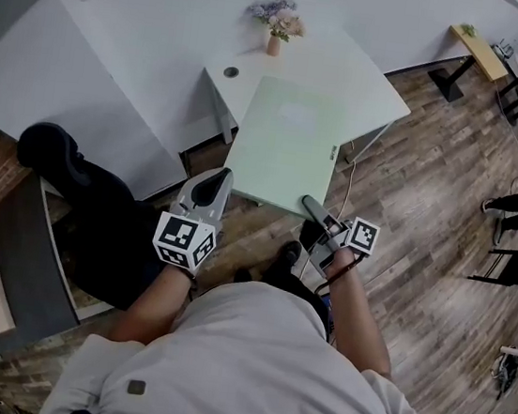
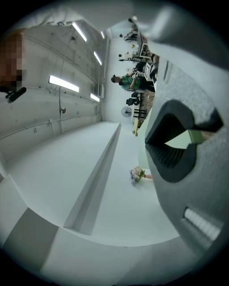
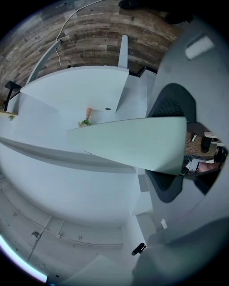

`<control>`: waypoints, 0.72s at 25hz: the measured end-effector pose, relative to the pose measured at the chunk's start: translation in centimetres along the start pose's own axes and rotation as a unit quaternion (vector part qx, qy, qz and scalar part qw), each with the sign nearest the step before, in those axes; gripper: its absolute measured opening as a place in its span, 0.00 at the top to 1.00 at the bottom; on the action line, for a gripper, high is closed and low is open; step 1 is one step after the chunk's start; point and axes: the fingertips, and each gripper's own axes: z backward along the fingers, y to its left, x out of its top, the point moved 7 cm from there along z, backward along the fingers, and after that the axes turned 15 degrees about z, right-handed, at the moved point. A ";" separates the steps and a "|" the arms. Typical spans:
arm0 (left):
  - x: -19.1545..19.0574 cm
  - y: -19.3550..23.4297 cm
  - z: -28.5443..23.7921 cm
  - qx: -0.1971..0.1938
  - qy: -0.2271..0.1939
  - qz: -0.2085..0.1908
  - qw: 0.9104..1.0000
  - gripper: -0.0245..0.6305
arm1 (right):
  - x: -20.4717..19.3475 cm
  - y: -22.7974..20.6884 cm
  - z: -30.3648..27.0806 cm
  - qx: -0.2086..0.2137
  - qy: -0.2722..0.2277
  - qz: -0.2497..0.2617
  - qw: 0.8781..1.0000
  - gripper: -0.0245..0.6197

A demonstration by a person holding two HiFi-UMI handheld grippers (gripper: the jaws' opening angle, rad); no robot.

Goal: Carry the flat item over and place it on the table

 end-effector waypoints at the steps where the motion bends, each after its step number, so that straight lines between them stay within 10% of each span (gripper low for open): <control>1: 0.1 0.2 -0.9 0.003 0.000 0.002 1.000 0.96 | 0.8 -0.4 -0.3 0.001 0.001 -0.001 1.000 0.50; 18: 0.8 -0.9 -16.9 0.031 0.002 0.001 1.000 0.96 | 15.0 -9.5 -0.9 -0.007 0.047 -0.008 0.999 0.50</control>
